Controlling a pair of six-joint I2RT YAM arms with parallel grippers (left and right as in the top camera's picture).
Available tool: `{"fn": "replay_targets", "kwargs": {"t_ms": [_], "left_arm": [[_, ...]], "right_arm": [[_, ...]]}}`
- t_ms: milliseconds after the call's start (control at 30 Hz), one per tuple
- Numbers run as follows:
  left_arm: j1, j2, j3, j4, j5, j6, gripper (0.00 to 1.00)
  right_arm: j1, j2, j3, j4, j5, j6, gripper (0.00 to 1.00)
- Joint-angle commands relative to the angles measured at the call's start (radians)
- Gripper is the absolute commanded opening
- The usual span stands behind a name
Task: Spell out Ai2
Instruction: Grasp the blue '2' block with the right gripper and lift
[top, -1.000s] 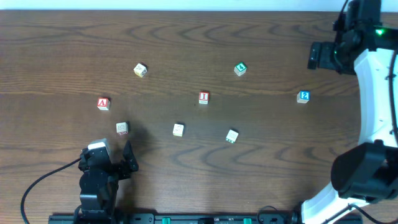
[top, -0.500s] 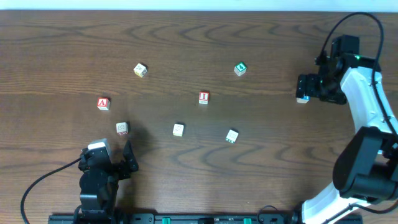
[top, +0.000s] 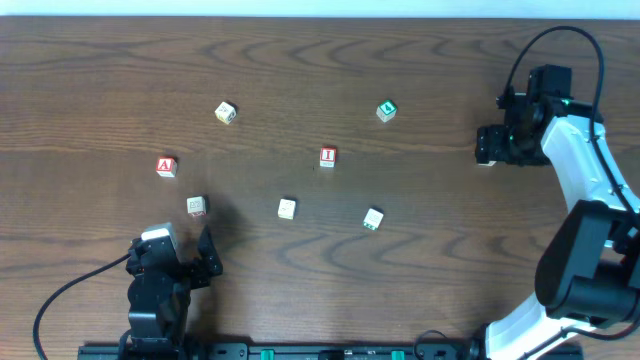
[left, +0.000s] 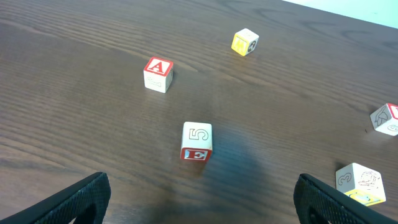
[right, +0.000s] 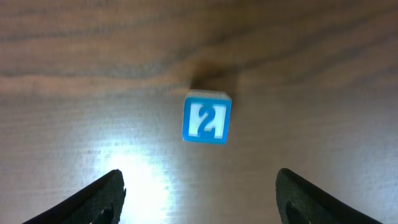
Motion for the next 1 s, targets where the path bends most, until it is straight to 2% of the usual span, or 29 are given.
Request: {"fn": "replay_targets", "kwargs": {"t_ms": [0,500,733,967], "left_arm": [[0.005,-0.006,-0.016,0.002,0.0,0.018,0.95],[0.005,-0.006,-0.016,0.002,0.0,0.018,0.95],[0.005,-0.006,-0.016,0.002,0.0,0.018,0.96],[0.005,-0.006,-0.016,0.002,0.0,0.018,0.95]], "right_arm": [[0.008,-0.003,-0.019,0.026,-0.007,-0.025,0.77],[0.008,0.094,-0.026,0.068,-0.007,-0.021,0.79],[0.008,0.137,-0.026,0.084,-0.007,-0.021,0.76],[0.008,0.139,-0.026,0.113,-0.007,-0.021,0.42]]}}
